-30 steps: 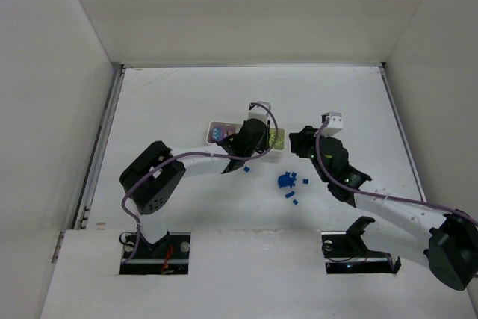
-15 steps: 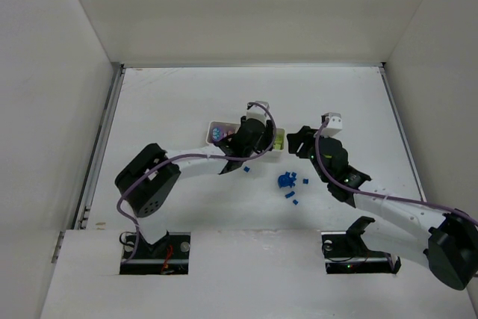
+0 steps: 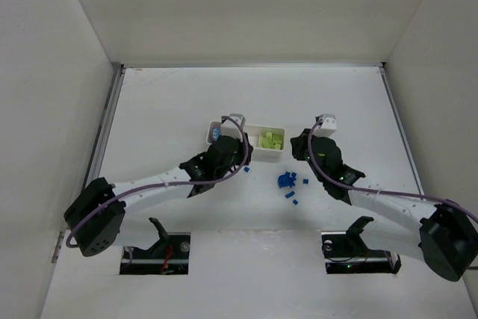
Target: Sort the legos into containers by color
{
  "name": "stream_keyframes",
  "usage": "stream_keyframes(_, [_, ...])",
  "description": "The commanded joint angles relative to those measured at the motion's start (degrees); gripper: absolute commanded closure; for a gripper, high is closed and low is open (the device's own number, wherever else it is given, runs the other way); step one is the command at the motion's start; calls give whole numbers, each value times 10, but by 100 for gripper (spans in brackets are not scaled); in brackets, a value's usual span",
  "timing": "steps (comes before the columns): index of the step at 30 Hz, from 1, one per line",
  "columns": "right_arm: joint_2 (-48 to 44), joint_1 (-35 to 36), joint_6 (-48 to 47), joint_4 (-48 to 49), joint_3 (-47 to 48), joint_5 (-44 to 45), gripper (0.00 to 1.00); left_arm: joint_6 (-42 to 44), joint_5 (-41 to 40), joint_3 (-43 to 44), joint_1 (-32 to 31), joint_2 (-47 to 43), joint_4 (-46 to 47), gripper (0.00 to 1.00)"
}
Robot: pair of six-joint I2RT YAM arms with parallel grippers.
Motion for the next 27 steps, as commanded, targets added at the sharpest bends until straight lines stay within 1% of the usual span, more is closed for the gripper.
stream_keyframes(1, [8, 6, 3, 4, 25, 6, 78, -21, -11, -47, -17, -20, -51, 75])
stream_keyframes(5, [21, 10, 13, -4, 24, 6, 73, -28, -6, -68, -24, 6, -49, 63])
stream_keyframes(7, [21, 22, 20, -25, 22, 15, 69, -23, -4, -70, -27, 25, -46, 60])
stream_keyframes(9, [14, 33, 26, -44, 19, 28, 62, -16, -3, -70, -27, 45, -33, 60])
stream_keyframes(14, [-1, 70, 56, -115, 2, 57, 52, 1, 9, -68, -27, 88, 2, 60])
stream_keyframes(20, [-32, 126, 132, -213, -18, 94, 47, 9, 12, -60, -26, 131, 23, 60])
stream_keyframes(23, [-50, 149, 155, -236, -23, 102, 46, 12, 13, -59, -24, 139, 32, 61])
stream_keyframes(27, [-57, 160, 176, -249, -27, 100, 46, 16, 19, -55, -20, 160, 39, 62])
